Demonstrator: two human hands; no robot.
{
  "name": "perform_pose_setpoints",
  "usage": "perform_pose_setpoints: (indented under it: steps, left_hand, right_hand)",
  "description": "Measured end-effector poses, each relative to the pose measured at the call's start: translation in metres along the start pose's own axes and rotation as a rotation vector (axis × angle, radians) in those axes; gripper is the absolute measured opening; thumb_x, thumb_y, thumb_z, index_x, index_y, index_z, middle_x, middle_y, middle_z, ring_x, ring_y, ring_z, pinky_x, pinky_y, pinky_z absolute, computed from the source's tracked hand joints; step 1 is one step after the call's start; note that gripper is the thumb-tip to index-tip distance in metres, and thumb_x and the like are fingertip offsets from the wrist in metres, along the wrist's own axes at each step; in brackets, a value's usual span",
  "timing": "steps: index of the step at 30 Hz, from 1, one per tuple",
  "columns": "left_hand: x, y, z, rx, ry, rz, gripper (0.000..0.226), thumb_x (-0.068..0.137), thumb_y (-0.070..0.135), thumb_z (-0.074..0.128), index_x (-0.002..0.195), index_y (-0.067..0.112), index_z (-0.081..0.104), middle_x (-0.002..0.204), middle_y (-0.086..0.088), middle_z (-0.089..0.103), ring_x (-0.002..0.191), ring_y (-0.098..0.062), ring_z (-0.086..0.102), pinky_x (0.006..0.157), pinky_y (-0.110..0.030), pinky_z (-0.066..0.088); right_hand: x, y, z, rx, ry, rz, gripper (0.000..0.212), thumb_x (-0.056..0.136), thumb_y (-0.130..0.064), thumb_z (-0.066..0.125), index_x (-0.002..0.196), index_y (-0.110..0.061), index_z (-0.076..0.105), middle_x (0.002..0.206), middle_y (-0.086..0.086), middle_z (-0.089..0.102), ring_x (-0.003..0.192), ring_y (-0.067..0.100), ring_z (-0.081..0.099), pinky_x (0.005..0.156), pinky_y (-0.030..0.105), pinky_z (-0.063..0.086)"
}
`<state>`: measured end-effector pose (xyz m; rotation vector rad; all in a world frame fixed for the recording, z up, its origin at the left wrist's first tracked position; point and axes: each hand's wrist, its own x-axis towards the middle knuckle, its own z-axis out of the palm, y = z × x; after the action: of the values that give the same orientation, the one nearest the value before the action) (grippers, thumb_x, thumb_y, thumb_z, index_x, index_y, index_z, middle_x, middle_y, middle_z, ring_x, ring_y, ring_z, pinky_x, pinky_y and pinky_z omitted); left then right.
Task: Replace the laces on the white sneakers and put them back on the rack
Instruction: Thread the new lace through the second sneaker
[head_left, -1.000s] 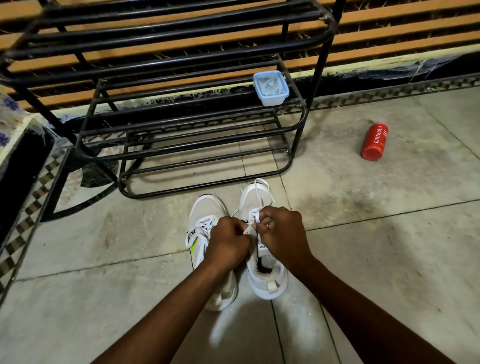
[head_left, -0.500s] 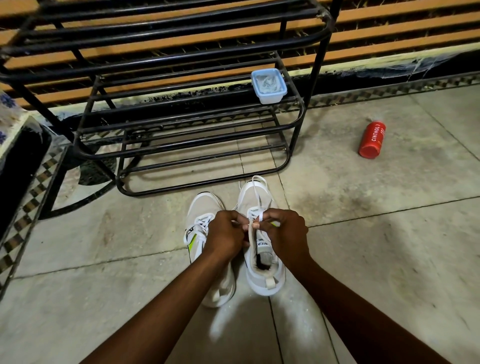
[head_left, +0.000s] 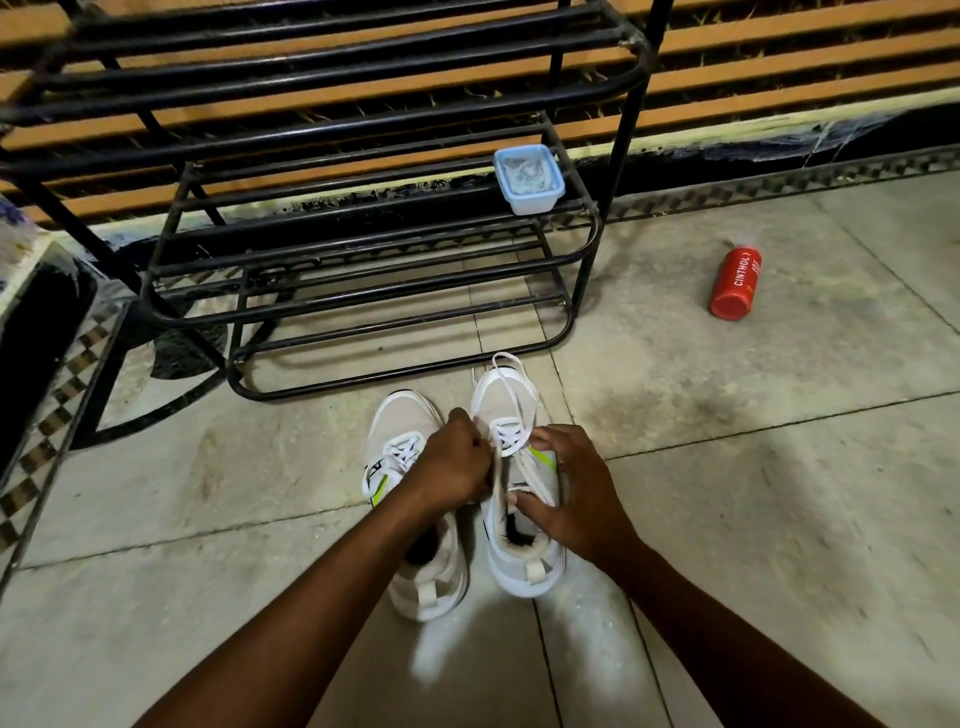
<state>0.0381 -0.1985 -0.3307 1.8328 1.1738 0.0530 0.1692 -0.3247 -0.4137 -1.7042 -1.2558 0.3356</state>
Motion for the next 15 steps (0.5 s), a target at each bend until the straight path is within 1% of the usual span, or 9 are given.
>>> perform_pose_setpoints:
  steps: [3, 4, 6, 7, 8, 10, 11, 13, 15]
  left_hand:
    - [0.001, 0.001, -0.006, 0.070, 0.231, 0.084, 0.012, 0.102, 0.010, 0.045, 0.109, 0.002, 0.040, 0.100, -0.022, 0.066, 0.092, -0.042, 0.065, 0.070, -0.042, 0.049]
    - [0.000, 0.001, -0.010, 0.010, 0.312, 0.120, 0.011, 0.103, 0.009, 0.044, 0.109, 0.003, 0.038, 0.097, -0.018, 0.068, 0.091, -0.040, 0.067, 0.069, -0.043, 0.050]
    - [-0.001, 0.002, -0.015, -0.301, 0.383, 0.183, 0.005, 0.106, 0.007, 0.038, 0.104, 0.009, 0.034, 0.088, -0.009, 0.069, 0.083, -0.035, 0.072, 0.069, -0.045, 0.058]
    - [0.000, 0.001, -0.018, -0.443, 0.418, 0.206, 0.009, 0.107, 0.005, 0.035, 0.102, 0.013, 0.033, 0.086, -0.006, 0.066, 0.077, -0.035, 0.072, 0.069, -0.045, 0.060]
    - [0.001, 0.001, -0.021, -0.498, 0.486, 0.263, 0.013, 0.106, 0.005, 0.033, 0.101, 0.016, 0.032, 0.085, -0.005, 0.060, 0.073, -0.034, 0.069, 0.066, -0.045, 0.060]
    - [0.005, -0.001, -0.033, -0.349, 0.597, 0.459, 0.013, 0.103, 0.005, 0.034, 0.102, 0.018, 0.034, 0.086, -0.005, 0.051, 0.069, -0.028, 0.058, 0.060, -0.043, 0.055]
    - [0.008, -0.005, -0.040, -0.222, 0.591, 0.561, 0.013, 0.102, 0.004, 0.035, 0.104, 0.017, 0.036, 0.085, -0.005, 0.050, 0.068, -0.024, 0.053, 0.058, -0.040, 0.049]
    - [0.015, -0.015, -0.050, 0.122, 0.401, 0.751, 0.011, 0.101, 0.008, 0.041, 0.104, 0.018, 0.044, 0.088, 0.000, 0.051, 0.074, -0.018, 0.047, 0.061, -0.037, 0.041]
    - [0.019, -0.024, -0.054, 0.578, 0.195, 0.830, 0.009, 0.100, 0.029, 0.055, 0.106, 0.024, 0.061, 0.102, 0.007, 0.053, 0.091, -0.017, 0.045, 0.065, -0.037, 0.044]
  right_hand:
    - [-0.004, 0.004, 0.001, -0.042, 0.014, -0.007, 0.055, 0.071, -0.015, 0.082, 0.120, -0.003, 0.059, 0.120, 0.007, 0.054, 0.113, 0.017, 0.056, 0.098, 0.028, 0.046]
    - [-0.005, 0.004, 0.001, -0.039, 0.014, -0.007, 0.054, 0.071, -0.013, 0.079, 0.120, -0.003, 0.059, 0.120, 0.007, 0.053, 0.113, 0.018, 0.056, 0.098, 0.028, 0.046]
    - [-0.007, 0.003, 0.003, -0.028, 0.011, -0.001, 0.052, 0.071, -0.013, 0.072, 0.120, -0.002, 0.058, 0.122, 0.006, 0.052, 0.114, 0.018, 0.055, 0.099, 0.030, 0.047]
    - [-0.008, 0.003, 0.004, -0.019, 0.013, 0.002, 0.052, 0.071, -0.014, 0.069, 0.121, -0.002, 0.058, 0.123, 0.006, 0.052, 0.116, 0.019, 0.055, 0.099, 0.031, 0.047]
    - [-0.009, 0.003, 0.004, -0.009, 0.015, 0.002, 0.052, 0.072, -0.016, 0.066, 0.121, -0.003, 0.058, 0.124, 0.006, 0.052, 0.117, 0.020, 0.055, 0.101, 0.033, 0.046]
    - [-0.012, 0.004, 0.004, -0.005, 0.013, -0.010, 0.050, 0.077, -0.017, 0.063, 0.124, -0.003, 0.058, 0.128, 0.007, 0.052, 0.119, 0.022, 0.055, 0.102, 0.037, 0.047]
    - [-0.013, 0.004, 0.004, -0.007, 0.008, -0.017, 0.049, 0.080, -0.019, 0.062, 0.126, -0.003, 0.058, 0.129, 0.008, 0.053, 0.120, 0.023, 0.056, 0.102, 0.039, 0.047]
    - [-0.015, 0.007, 0.003, -0.021, -0.005, -0.023, 0.048, 0.085, -0.022, 0.059, 0.128, -0.002, 0.057, 0.130, 0.010, 0.053, 0.120, 0.026, 0.056, 0.100, 0.044, 0.048]
    - [-0.015, 0.009, 0.002, -0.050, -0.016, -0.027, 0.048, 0.087, -0.025, 0.059, 0.129, -0.002, 0.057, 0.130, 0.010, 0.053, 0.120, 0.027, 0.056, 0.098, 0.047, 0.048]
